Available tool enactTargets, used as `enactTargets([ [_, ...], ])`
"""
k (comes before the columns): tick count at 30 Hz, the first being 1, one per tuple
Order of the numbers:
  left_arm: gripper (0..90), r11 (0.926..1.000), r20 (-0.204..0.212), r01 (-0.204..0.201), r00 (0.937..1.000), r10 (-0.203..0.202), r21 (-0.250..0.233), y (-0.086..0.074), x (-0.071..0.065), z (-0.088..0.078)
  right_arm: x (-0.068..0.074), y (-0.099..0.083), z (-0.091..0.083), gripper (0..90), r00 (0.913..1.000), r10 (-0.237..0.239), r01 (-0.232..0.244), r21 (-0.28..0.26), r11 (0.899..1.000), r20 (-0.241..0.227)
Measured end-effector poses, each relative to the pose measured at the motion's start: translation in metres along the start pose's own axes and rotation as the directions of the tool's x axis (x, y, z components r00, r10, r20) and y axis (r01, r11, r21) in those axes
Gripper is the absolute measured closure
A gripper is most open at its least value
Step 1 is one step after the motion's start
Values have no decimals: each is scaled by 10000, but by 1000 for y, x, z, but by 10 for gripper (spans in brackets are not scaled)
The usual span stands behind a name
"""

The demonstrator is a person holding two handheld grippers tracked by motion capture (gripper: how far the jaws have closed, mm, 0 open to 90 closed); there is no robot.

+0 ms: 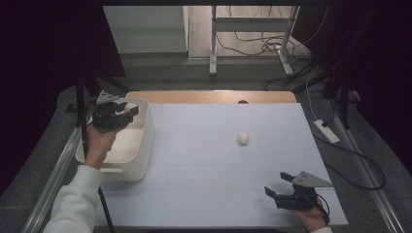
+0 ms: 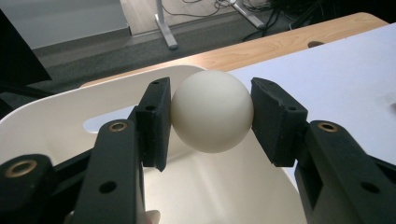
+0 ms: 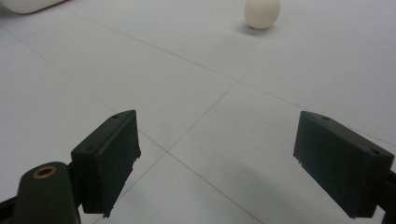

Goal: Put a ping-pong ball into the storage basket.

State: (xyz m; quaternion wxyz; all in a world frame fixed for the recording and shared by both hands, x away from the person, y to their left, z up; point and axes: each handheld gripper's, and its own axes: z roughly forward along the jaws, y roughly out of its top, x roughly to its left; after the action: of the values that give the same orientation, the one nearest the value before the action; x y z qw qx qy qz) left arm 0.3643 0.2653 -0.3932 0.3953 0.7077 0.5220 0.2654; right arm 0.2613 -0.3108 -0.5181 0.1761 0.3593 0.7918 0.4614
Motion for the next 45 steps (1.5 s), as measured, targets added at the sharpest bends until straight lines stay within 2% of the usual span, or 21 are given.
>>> enactTargets([
  [12,505,9971,-132,186,9998,-177,744,-2,8,17,0,0,0,142,10000,-2,2,13,10000,-5],
  [23,504,9932,-237,336,9992,-311,1117,-5,12,26,0,0,0,142,10000,-5,5,18,10000,-6],
  [36,501,9954,-248,273,9994,-251,914,-5,11,22,0,0,0,142,10000,1,-1,15,10000,1],
  [40,493,9970,-207,261,9995,-246,725,-5,11,20,0,0,0,142,10000,-1,1,38,10000,9],
  [45,357,9977,-207,361,9992,-350,570,-4,9,17,0,-1,1,142,10000,-5,5,56,10000,-11],
])
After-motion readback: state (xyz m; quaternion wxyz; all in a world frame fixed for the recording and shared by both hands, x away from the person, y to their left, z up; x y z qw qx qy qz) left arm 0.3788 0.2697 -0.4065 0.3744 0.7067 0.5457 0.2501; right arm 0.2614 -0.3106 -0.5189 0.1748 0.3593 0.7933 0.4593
